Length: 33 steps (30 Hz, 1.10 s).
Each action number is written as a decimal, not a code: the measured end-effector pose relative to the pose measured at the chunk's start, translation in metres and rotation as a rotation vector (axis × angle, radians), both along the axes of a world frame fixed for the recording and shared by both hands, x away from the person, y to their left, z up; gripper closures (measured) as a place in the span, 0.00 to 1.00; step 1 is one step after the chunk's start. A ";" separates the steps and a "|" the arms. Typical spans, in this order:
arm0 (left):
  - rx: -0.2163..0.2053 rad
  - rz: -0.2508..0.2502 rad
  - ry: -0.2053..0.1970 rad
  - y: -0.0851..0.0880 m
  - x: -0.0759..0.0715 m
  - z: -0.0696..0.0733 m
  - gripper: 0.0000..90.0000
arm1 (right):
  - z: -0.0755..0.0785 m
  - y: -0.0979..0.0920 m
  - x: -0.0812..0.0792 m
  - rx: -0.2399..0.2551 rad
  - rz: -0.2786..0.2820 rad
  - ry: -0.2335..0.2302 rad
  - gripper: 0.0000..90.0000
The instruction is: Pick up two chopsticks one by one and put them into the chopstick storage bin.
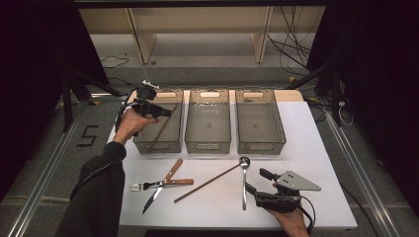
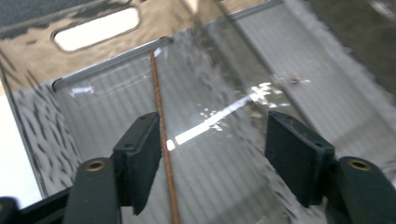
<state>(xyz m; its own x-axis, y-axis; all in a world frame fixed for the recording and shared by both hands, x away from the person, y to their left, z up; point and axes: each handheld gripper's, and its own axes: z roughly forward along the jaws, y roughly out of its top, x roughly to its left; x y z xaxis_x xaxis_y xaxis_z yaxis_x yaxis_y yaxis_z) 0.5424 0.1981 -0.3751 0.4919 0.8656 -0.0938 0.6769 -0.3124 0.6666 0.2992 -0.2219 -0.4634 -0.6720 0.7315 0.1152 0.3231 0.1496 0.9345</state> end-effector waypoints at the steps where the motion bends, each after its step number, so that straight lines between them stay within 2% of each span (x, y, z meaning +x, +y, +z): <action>1: 0.003 -0.014 0.003 -0.002 -0.003 0.004 0.37 | 0.000 0.000 0.000 0.000 -0.001 0.000 0.31; 4: -0.037 -0.024 0.009 -0.004 -0.014 0.012 0.33 | 0.000 0.000 0.000 0.003 -0.004 0.000 0.31; 8: -0.073 -0.039 -0.008 -0.006 -0.033 0.016 0.30 | 0.001 0.000 -0.001 -0.002 -0.001 -0.003 0.31; 11: -0.066 -0.054 -0.015 -0.012 -0.045 0.013 0.27 | 0.000 0.001 -0.001 -0.004 -0.001 -0.001 0.31; 18: -0.124 -0.104 -0.045 -0.023 -0.081 0.007 0.24 | 0.000 0.001 -0.001 -0.007 -0.002 0.000 0.31; 23: -0.165 -0.132 -0.067 -0.033 -0.106 -0.005 0.23 | 0.000 0.002 -0.002 -0.009 0.000 0.000 0.31; 25: -0.159 -0.151 -0.060 -0.040 -0.113 -0.009 0.23 | 0.000 0.002 -0.002 -0.009 0.000 -0.002 0.31; 26: -0.134 -0.160 -0.055 -0.044 -0.114 -0.010 0.23 | 0.001 0.002 -0.002 -0.006 -0.002 0.000 0.31; 27: -0.123 -0.156 -0.068 -0.047 -0.116 -0.010 0.22 | 0.001 0.002 -0.002 -0.008 0.000 -0.003 0.31; 29: -0.132 -0.163 -0.078 -0.053 -0.120 -0.009 0.22 | 0.001 0.003 -0.002 -0.010 0.002 -0.007 0.31; 33: -0.121 -0.180 -0.080 -0.059 -0.126 -0.014 0.22 | 0.001 0.003 -0.003 -0.014 0.003 -0.009 0.31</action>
<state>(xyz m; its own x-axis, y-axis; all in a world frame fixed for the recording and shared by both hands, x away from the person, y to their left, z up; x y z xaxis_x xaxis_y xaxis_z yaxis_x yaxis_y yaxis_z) 0.4169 0.1394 -0.3889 0.6472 0.7482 -0.1462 0.5613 -0.3378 0.7556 0.2965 -0.2193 -0.4624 -0.6754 0.7308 0.0989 0.3139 0.1635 0.9353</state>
